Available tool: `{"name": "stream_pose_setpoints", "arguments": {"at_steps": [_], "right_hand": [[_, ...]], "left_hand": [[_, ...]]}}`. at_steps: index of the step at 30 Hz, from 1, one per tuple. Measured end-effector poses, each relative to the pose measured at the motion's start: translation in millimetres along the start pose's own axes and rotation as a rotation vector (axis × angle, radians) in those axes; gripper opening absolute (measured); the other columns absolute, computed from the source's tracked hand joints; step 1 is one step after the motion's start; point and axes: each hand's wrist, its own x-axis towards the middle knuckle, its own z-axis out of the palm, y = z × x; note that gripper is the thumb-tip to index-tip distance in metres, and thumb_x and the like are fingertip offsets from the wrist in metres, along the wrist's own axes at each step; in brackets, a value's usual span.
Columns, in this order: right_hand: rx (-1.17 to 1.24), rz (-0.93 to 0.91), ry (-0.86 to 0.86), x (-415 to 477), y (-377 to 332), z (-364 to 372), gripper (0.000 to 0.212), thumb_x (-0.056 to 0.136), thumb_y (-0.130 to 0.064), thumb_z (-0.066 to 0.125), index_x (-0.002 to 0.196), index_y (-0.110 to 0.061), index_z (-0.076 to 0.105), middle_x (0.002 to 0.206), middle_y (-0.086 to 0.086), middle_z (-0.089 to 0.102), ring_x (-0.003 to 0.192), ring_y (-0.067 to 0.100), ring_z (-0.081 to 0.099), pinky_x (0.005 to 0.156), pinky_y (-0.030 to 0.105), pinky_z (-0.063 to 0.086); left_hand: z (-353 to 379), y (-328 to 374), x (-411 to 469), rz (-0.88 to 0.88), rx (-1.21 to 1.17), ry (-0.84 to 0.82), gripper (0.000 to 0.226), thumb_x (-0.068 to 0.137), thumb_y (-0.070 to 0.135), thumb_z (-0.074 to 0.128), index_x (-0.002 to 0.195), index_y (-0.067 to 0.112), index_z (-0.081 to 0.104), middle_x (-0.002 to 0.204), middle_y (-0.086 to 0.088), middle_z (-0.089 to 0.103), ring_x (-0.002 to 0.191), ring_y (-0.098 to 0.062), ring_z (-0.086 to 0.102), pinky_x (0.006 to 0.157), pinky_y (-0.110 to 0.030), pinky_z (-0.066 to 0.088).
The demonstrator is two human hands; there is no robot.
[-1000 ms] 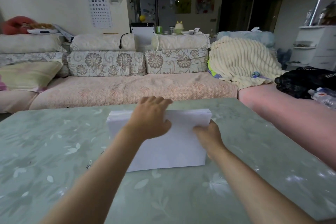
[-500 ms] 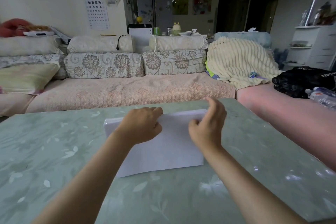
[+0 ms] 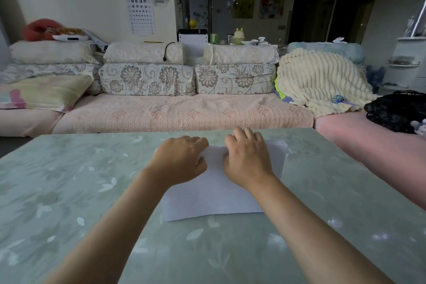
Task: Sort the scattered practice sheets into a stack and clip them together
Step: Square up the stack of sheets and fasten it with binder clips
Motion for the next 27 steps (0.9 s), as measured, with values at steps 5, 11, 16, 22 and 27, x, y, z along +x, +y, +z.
{"name": "stream_pose_setpoints", "arguments": {"at_steps": [5,11,16,22,27], "right_hand": [[0.040,-0.042,-0.035,4.6,-21.0,0.9,0.016,0.072,-0.033,0.041,0.075,-0.018,0.046,0.071,0.001,0.054,0.068,0.027,0.052,0.062,0.033,0.029],[0.058,-0.050,0.009,5.2,-19.3,2.9,0.015,0.066,-0.030,0.042,0.071,-0.016,0.046,0.067,0.003,0.052,0.064,0.028,0.051,0.060,0.032,0.029],[0.052,-0.057,-0.020,5.6,-20.3,4.5,0.025,0.071,-0.040,0.050,0.074,-0.015,0.051,0.070,0.002,0.055,0.068,0.031,0.055,0.062,0.035,0.037],[0.048,-0.051,-0.041,7.5,-24.5,3.5,0.031,0.072,-0.045,0.049,0.075,-0.015,0.053,0.072,0.004,0.058,0.071,0.032,0.058,0.063,0.037,0.041],[0.041,-0.058,-0.035,6.9,-23.9,3.2,0.033,0.074,-0.049,0.050,0.073,-0.016,0.050,0.070,0.004,0.056,0.069,0.032,0.056,0.062,0.037,0.038]], "left_hand": [[2.6,-2.9,-0.9,-0.006,-0.017,0.004,0.025,0.076,0.038,0.040,0.076,0.017,0.054,0.062,0.005,0.054,0.054,-0.021,0.055,0.045,-0.024,0.027],[-15.5,-44.1,-47.4,-0.284,-0.247,0.026,0.030,0.082,0.050,0.051,0.099,0.028,0.061,0.090,0.015,0.061,0.083,-0.011,0.056,0.062,-0.027,0.041],[21.3,-72.1,-126.7,-0.866,-0.728,0.036,0.030,0.087,0.038,0.049,0.115,0.029,0.057,0.111,0.007,0.061,0.096,-0.011,0.057,0.083,-0.030,0.045],[68.9,-63.7,-174.1,-0.801,-0.300,-0.580,0.034,0.091,0.033,0.054,0.124,0.034,0.056,0.126,0.003,0.048,0.122,-0.021,0.040,0.095,-0.036,0.042],[57.2,-51.3,-163.0,-0.794,-0.360,-0.642,0.017,0.089,0.011,0.047,0.091,0.022,0.060,0.105,-0.005,0.054,0.100,-0.025,0.057,0.076,-0.026,0.047]]}}
